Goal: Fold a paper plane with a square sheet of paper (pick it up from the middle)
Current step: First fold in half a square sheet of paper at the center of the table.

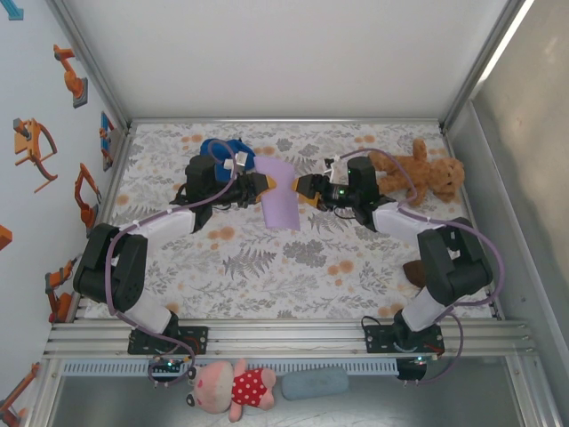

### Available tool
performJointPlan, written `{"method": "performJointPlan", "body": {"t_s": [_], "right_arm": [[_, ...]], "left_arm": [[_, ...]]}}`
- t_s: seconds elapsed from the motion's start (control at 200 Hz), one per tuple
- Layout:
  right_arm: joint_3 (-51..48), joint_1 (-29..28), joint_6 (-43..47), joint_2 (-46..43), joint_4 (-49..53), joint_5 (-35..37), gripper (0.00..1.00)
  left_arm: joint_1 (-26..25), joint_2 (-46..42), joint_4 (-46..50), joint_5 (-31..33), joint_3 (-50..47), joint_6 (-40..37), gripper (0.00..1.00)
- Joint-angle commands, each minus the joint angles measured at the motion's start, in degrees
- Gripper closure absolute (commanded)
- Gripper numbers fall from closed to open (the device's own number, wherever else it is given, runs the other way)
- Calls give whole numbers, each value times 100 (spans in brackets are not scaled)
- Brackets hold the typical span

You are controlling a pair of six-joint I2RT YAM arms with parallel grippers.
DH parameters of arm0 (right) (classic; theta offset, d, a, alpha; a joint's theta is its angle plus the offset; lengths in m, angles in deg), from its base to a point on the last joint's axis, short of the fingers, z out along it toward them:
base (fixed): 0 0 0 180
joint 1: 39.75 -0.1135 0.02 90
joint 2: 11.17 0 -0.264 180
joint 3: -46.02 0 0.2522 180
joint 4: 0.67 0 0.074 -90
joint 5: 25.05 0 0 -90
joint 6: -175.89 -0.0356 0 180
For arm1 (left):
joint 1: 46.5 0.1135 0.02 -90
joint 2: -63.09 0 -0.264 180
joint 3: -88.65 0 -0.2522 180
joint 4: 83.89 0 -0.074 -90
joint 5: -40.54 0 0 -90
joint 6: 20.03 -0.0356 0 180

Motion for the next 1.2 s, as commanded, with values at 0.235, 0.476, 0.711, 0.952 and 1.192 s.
{"method": "performJointPlan", "body": {"t_s": [0.235,0.476,0.711,0.952,1.192], "right_arm": [[202,11,-465,80,-1012,-537,49],[88,39,-362,-18,-888,-441,64],[146,38,112,-226,-29,-335,86],[383,51,749,-602,1160,4,100],[773,353,1672,-1102,2992,418,100]], "left_arm": [[35,-124,308,-124,246,-179,76],[78,-149,879,24,282,-518,77],[87,-104,921,54,282,-525,74],[133,-68,1202,254,230,-633,51],[387,-192,1961,873,-21,-1033,18]]}}
